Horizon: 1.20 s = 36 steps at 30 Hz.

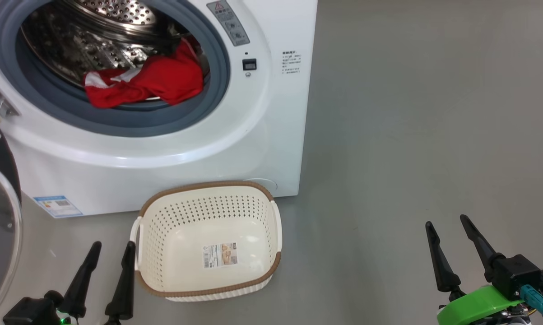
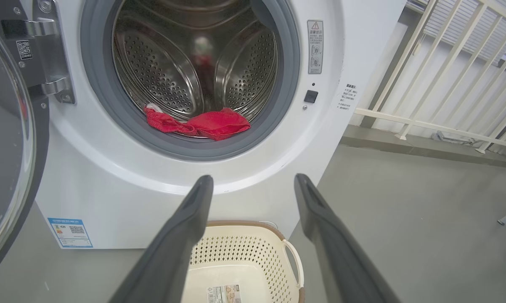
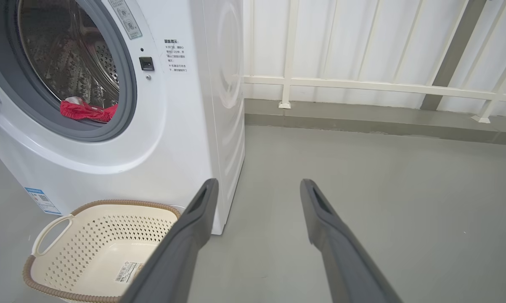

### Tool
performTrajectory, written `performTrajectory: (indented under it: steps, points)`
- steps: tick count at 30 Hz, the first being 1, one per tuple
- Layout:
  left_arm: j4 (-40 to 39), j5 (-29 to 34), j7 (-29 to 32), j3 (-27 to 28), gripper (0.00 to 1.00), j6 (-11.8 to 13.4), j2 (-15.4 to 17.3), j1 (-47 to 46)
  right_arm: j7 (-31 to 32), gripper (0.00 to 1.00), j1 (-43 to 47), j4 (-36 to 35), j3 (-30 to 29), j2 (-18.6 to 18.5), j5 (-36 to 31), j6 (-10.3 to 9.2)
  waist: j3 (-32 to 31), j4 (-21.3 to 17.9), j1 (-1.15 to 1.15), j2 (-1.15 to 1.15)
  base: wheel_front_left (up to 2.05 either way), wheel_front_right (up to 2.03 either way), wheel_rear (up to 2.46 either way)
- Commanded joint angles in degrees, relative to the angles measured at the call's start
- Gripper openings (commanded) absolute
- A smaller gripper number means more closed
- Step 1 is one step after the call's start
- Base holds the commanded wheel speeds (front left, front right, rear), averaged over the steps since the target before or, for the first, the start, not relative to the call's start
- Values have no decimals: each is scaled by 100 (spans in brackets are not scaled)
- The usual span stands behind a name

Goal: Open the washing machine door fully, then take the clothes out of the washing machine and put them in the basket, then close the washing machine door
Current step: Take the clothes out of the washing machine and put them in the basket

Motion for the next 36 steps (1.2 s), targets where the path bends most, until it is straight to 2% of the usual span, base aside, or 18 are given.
performTrajectory:
  steps: [1, 21, 36]
  points:
    - [-143, -28, -29, 172, 100, 9, 157, -207, -38, 100, -111, -117, 144, -45, -70, 28, 2, 3, 0, 0, 92, -92, 0]
    - [-100, 5, -29, 220, 100, 9, 118, -280, -38, 100, -139, -80, 245, -57, -43, 28, 17, 40, 0, 0, 83, -83, 0]
    - [-39, 90, -29, 272, 100, 9, 61, -328, -38, 100, -143, -77, 258, -19, -46, 28, 66, 47, 0, 0, 6, -6, 0]
